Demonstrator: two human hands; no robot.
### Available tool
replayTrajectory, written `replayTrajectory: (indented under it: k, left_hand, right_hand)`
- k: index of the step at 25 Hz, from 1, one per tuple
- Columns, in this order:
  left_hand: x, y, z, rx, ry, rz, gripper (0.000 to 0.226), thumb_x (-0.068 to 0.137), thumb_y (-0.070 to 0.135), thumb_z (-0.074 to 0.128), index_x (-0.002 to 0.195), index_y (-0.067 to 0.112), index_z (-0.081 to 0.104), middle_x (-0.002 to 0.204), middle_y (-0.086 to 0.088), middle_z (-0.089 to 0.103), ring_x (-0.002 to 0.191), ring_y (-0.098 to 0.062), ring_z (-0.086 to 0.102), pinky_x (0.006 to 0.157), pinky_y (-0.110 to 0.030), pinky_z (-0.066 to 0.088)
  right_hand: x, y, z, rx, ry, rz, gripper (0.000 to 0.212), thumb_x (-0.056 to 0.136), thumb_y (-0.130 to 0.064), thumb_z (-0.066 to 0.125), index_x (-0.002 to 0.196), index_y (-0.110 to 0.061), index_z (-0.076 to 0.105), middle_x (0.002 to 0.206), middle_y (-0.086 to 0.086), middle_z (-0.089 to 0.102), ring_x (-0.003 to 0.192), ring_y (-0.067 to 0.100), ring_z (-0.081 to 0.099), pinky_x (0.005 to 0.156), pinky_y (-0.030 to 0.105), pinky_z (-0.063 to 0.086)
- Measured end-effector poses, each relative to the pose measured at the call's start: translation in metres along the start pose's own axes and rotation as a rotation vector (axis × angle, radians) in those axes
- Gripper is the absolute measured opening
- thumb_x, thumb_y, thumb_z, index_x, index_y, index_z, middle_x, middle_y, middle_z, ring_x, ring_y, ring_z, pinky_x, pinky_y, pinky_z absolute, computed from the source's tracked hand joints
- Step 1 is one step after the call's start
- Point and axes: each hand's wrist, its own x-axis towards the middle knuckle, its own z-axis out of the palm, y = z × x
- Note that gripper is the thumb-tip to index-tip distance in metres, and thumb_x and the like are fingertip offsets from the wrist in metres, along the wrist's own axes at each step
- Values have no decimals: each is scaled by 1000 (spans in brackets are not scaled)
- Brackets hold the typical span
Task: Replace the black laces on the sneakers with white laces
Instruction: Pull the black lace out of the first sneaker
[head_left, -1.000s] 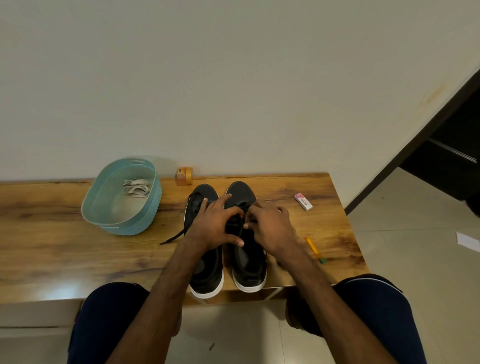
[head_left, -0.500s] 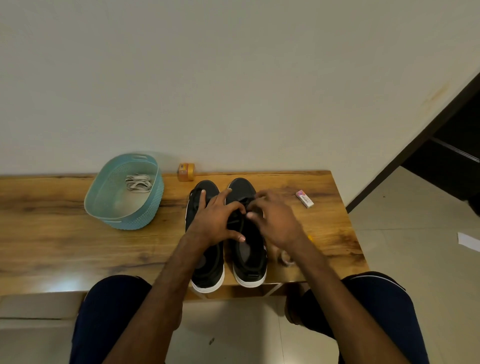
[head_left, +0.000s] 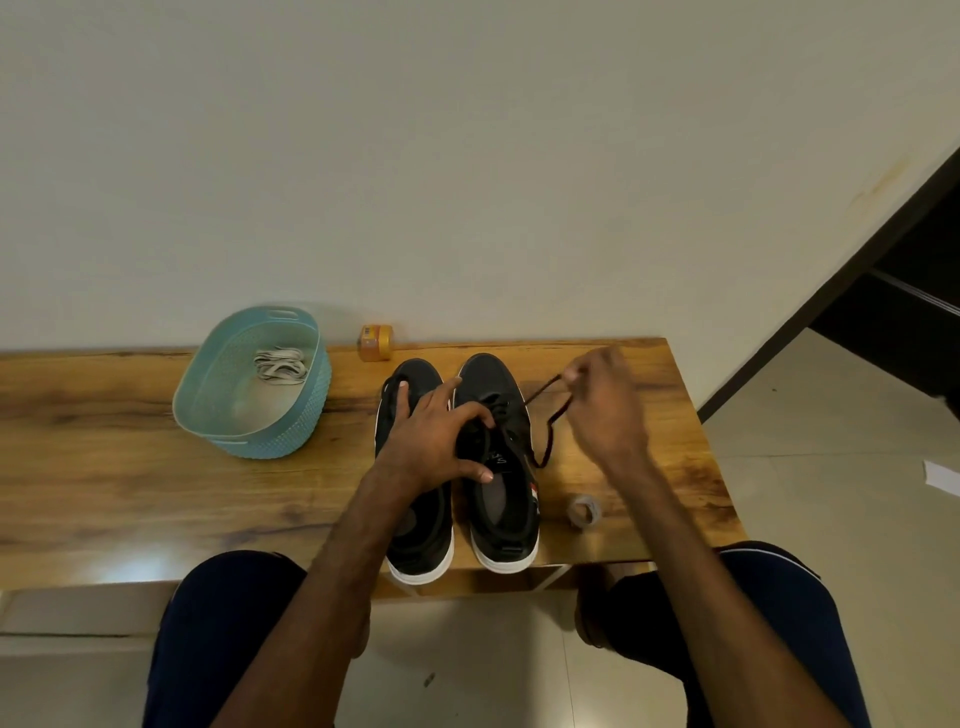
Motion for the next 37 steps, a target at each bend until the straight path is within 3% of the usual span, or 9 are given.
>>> replayTrajectory:
  k: [3, 8, 14, 18, 20, 23, 29, 34, 37]
  left_hand:
    - [-1, 0, -1, -20, -8, 7, 67, 70, 58, 78, 129, 42, 49, 164, -5, 13, 151, -26, 12, 112, -55, -23]
    - [0, 3, -5, -224, 66, -88, 59, 87, 57, 63, 135, 28, 43, 138, 5, 56, 131, -18, 49, 120, -58, -3]
    - [-3, 4, -11, -37, 53, -124, 12, 98, 35, 53, 102, 28, 61, 104, 9, 65, 108, -15, 59, 118, -54, 14]
    - [-8, -2, -23, -103, 14, -76, 30, 94, 49, 57, 78, 27, 68, 78, 7, 64, 74, -12, 61, 74, -33, 50]
    - [-14, -3, -23, -109, -46, -25, 31, 93, 51, 58, 82, 27, 73, 91, 5, 64, 82, -14, 61, 70, -34, 53]
    - [-11, -3, -17, 22, 167, -10, 28, 96, 48, 53, 108, 27, 66, 111, 5, 55, 101, -14, 53, 82, -37, 51]
    - [8, 12, 3, 25, 130, -4, 30, 102, 30, 47, 131, 27, 54, 123, 2, 54, 112, -19, 54, 85, -37, 50]
    - [16, 16, 11, 63, 137, -26, 23, 102, 30, 45, 123, 24, 53, 116, 1, 55, 106, -20, 56, 77, -36, 50]
    - [17, 19, 14, 127, 131, -26, 20, 103, 30, 44, 119, 20, 51, 113, 0, 53, 101, -19, 57, 72, -33, 45]
  right_hand:
    - [19, 23, -28, 212, 279, 220, 9, 102, -17, 51, 95, -14, 57, 106, 0, 48, 99, 25, 58, 77, 31, 41]
    - [-5, -3, 6, 16, -14, -17, 12, 96, -25, 63, 101, -15, 68, 107, 0, 61, 96, 17, 60, 82, 38, 51]
    - [-10, -13, 21, 22, -57, -32, 12, 95, -19, 65, 107, -18, 69, 116, -1, 63, 106, 17, 57, 90, 45, 51]
    - [-10, -13, 23, -28, -125, -163, 18, 95, -15, 63, 109, -21, 72, 120, 0, 61, 115, 18, 51, 95, 39, 45]
    - [-11, -15, 27, -93, -292, -234, 23, 98, -19, 59, 117, -23, 71, 127, 0, 57, 122, 18, 46, 101, 41, 43]
    - [-12, -18, 33, -212, -452, -254, 28, 100, -25, 55, 126, -27, 65, 134, -1, 51, 129, 20, 40, 105, 46, 40]
    - [-12, -13, 31, -142, -399, -142, 17, 99, -26, 56, 114, -19, 58, 125, 1, 53, 121, 22, 47, 99, 48, 44]
    - [-19, -9, 31, -211, -591, -136, 51, 91, -58, 57, 127, -23, 49, 133, 2, 49, 124, 23, 44, 98, 49, 44]
    - [-27, -5, 35, -314, -638, -161, 61, 91, -48, 62, 141, -23, 36, 147, 3, 41, 134, 25, 38, 104, 52, 40]
